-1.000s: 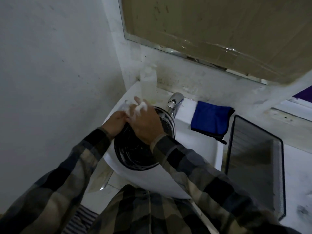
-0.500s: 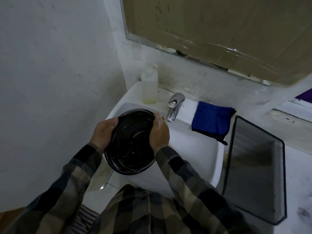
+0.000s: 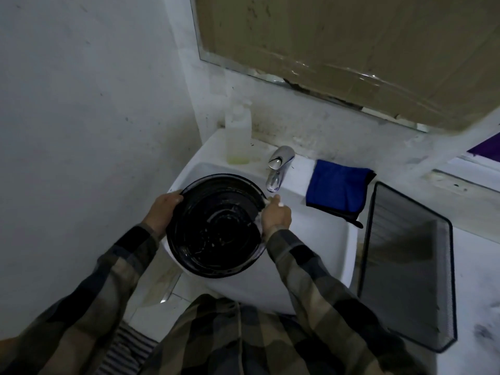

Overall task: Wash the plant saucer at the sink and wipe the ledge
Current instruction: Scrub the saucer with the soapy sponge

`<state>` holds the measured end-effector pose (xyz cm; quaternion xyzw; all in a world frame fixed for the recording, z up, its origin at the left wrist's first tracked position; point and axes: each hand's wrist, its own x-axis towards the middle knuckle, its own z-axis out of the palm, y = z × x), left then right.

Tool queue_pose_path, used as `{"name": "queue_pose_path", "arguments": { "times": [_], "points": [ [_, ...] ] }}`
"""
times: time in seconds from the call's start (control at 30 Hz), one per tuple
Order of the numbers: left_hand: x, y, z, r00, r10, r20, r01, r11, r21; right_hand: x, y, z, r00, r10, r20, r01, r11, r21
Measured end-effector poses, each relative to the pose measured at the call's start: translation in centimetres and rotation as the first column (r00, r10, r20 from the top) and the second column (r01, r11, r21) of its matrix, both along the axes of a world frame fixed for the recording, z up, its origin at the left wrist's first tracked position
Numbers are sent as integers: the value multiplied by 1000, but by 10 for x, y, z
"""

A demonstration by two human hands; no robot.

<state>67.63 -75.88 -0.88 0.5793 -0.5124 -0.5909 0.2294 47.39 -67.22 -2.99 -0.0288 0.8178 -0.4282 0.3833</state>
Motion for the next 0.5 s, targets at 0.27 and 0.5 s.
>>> {"name": "queue_pose_path", "arguments": {
  "times": [0.27,0.5],
  "points": [
    [-36,-21,38,932,-363,13,362,932,20,4,-21,28,870,367,-330,-382,924,23],
    [-50,-6,31,959,-280,-44,277,959,-64,31,-21,39,370,446,-815,-686,723,84]
  ]
}}
